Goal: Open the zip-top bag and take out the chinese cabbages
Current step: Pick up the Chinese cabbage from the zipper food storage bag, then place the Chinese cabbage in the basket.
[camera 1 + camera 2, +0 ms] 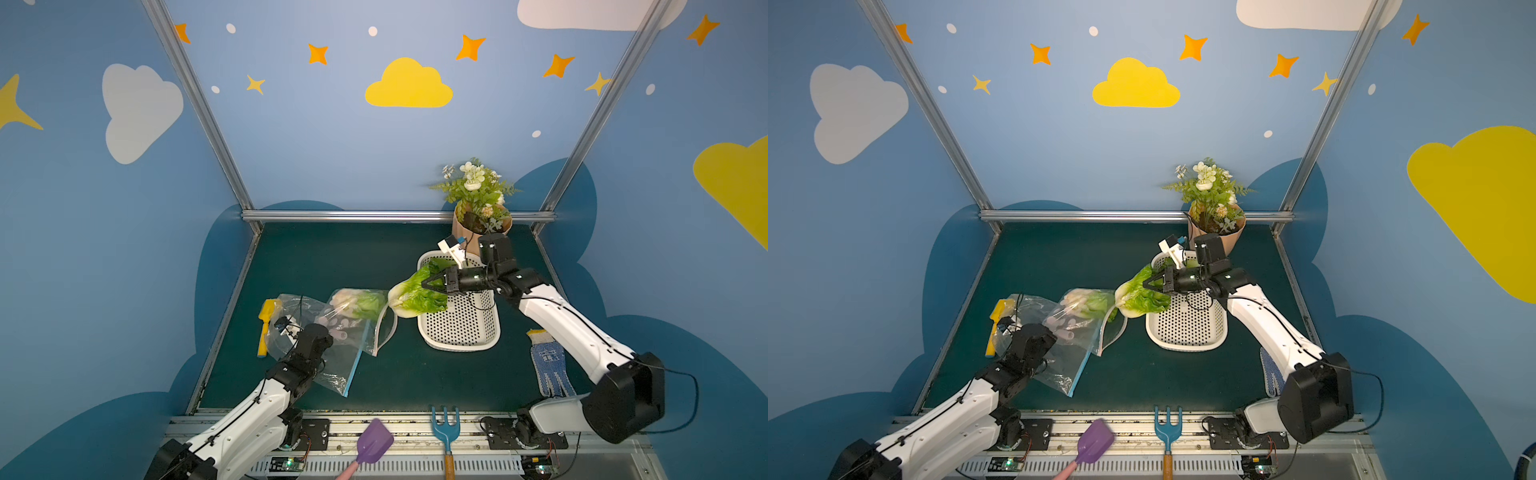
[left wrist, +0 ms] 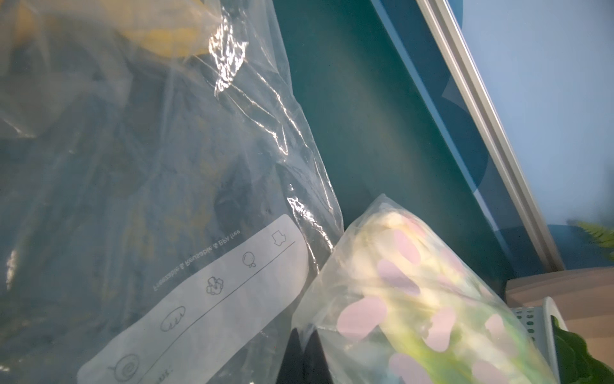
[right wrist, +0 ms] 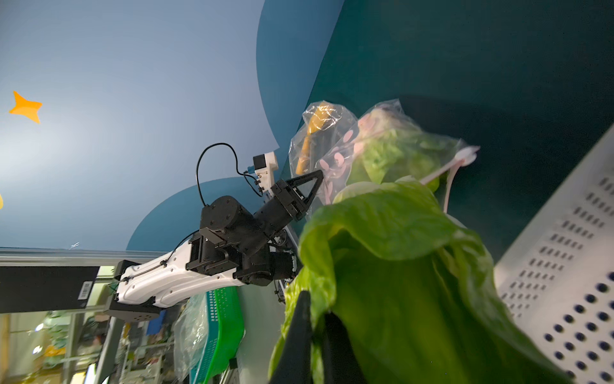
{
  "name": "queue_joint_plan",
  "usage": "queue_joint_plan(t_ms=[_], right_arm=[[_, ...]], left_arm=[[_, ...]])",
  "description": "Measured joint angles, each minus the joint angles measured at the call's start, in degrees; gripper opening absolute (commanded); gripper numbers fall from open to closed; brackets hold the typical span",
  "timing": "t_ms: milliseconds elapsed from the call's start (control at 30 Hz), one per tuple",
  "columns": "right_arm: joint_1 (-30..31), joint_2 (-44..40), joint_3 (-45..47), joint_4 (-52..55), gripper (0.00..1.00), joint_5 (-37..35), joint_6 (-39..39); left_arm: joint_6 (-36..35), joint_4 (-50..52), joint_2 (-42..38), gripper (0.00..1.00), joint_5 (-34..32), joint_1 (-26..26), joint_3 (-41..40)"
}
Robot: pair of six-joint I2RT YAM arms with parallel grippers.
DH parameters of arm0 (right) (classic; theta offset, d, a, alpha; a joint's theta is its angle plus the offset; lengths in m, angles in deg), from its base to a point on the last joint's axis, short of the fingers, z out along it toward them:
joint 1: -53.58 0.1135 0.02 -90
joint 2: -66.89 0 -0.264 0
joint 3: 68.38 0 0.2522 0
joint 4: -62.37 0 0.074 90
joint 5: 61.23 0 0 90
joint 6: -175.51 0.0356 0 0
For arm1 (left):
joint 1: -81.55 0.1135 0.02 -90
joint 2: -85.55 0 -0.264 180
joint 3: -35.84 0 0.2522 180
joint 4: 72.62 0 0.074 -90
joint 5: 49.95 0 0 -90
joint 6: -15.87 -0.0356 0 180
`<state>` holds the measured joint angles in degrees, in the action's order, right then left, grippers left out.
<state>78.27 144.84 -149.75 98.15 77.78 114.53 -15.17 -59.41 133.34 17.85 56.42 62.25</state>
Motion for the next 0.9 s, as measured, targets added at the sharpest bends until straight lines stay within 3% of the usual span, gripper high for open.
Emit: queue_joint_plan(t_ms=[433, 900], right_arm=[[-13.42, -5.79, 7.85, 8.48, 0.0, -3.41, -5.6], [-19.43, 4.61, 10.62, 5.84, 0.0, 0.96, -9.33]], left_arm=[[-1.11, -0.02, 0.22, 0.04, 0.9, 0.35, -0.02], [-1.27, 0.0, -0.76, 0.04, 1.14, 0.5, 0.0]])
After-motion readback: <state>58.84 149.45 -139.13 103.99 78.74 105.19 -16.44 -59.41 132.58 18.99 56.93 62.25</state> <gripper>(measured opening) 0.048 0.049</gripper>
